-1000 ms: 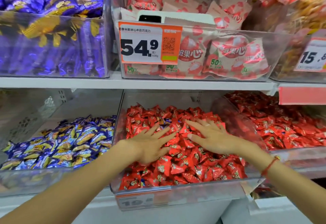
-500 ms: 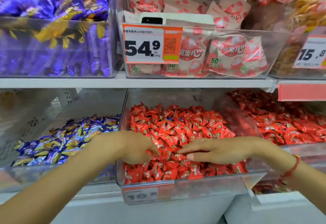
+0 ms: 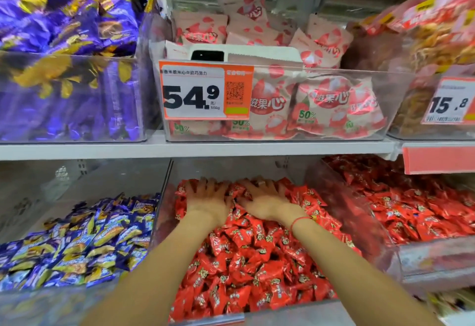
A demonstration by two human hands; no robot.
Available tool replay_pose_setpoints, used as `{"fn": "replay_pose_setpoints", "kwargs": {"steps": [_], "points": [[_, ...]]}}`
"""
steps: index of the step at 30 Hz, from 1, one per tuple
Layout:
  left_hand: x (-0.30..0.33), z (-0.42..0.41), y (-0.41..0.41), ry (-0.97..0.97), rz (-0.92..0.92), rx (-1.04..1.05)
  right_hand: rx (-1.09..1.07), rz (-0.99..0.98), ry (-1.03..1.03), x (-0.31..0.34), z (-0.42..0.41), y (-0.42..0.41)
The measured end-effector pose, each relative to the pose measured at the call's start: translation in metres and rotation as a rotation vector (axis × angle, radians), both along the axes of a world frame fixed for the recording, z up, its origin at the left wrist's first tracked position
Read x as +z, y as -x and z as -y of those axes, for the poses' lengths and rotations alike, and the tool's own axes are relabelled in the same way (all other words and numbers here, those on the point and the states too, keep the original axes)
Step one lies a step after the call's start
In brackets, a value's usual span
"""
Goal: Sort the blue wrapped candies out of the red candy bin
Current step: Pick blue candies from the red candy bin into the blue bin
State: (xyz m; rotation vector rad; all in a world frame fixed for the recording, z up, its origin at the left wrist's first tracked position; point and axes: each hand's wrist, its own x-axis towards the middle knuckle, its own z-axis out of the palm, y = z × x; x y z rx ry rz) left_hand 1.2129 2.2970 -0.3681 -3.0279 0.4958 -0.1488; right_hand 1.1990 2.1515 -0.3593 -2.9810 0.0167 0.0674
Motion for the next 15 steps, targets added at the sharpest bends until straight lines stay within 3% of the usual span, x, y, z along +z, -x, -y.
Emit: {"fn": "replay_pose_setpoints", "kwargs": {"steps": [5, 10, 15], "points": [[0.013, -0.005, 0.011, 0.099, -0.356, -0.099, 0.086, -0.079, 0.100, 0.004, -0.001, 0.023], [0.017, -0.023, 0.062, -0.045, -0.341, -0.267, 0.211, -0.125, 0.168, 0.007, 0.002, 0.069], [0.014, -0.049, 0.095, -0.060, -0.276, -0.362, 0.237, -0.155, 0.061, -0.003, 0.019, 0.095]]}}
